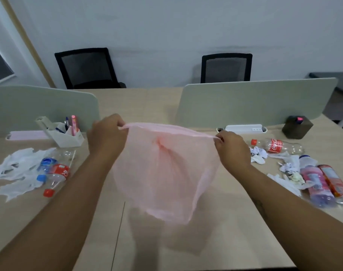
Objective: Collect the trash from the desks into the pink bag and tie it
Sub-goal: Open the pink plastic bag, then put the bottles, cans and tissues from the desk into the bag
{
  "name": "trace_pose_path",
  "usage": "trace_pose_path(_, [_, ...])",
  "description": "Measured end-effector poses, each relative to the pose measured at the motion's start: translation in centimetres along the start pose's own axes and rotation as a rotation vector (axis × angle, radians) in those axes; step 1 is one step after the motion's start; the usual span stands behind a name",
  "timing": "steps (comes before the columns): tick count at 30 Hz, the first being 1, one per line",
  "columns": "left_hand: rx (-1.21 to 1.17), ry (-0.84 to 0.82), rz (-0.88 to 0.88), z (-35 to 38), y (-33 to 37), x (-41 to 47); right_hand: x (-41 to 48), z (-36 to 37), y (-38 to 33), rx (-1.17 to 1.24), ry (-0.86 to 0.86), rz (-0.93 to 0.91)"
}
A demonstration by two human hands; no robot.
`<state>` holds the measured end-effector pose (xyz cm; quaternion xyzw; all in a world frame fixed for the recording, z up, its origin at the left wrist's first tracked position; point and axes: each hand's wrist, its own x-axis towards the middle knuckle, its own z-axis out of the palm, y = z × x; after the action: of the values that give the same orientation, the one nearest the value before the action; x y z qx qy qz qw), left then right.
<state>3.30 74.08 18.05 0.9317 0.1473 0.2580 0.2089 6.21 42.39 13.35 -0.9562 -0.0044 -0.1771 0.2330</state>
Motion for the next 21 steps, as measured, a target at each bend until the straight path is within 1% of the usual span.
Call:
trace_pose_path(1, [0.037, -0.037, -0.027, -0.3, -0.8, 0.4, 0.2, 0.1, 0.2, -0.002, -0.011, 0.016])
trace_pose_path(2, [0.09, -0.071, 0.003, -0.3, -0.8, 0.2, 0.2, 0.2, 0.2, 0.006, -0.026, 0.013])
trace_pose_path(5, [0.206, -0.127, 0.248, 0.9, 1.9, -1.8, 0.1, 0.9, -1.4, 0.044, -0.078, -0.051])
trace_pose_path(7, [0.254, -0.103, 0.372, 2.3, 3.9, -2.9, -0.2, 1.4, -2.0, 0.023, -0.083, -0.088])
trace_pose_path(8, [0.249, -0.072, 0.401, 2.7, 4.3, -3.0, -0.4, 1.4, -1.9, 0.003, -0.07, -0.098])
trace_pose_path(9, [0.205, -0.043, 0.385, 3.0, 4.4, -2.7, -0.5, 1.3, -1.3, -0.024, -0.055, -0.093])
trace_pose_path(12, [-0.026, 0.008, 0.178, 3.6, 2.9, -1.6, -0.8, 0.4, 2.8, -0.17, -0.02, -0.016])
trace_pose_path(14, [-0.117, 0.007, 0.117, 4.3, 2.9, -1.4, -1.4, -0.1, 6.5, -0.248, -0.041, 0.074])
trace_pose_path(18, [-0.249, -0.187, 0.152, 7.8, 6.8, -3.8, -3.1, -0.5, 13.3, -0.188, -0.139, 0.263])
trace_pose_path(21, [-0.333, -0.306, 0.12, 11.6, 11.0, -6.6, -4.1, -1.0, 18.8, -0.146, -0.218, 0.287])
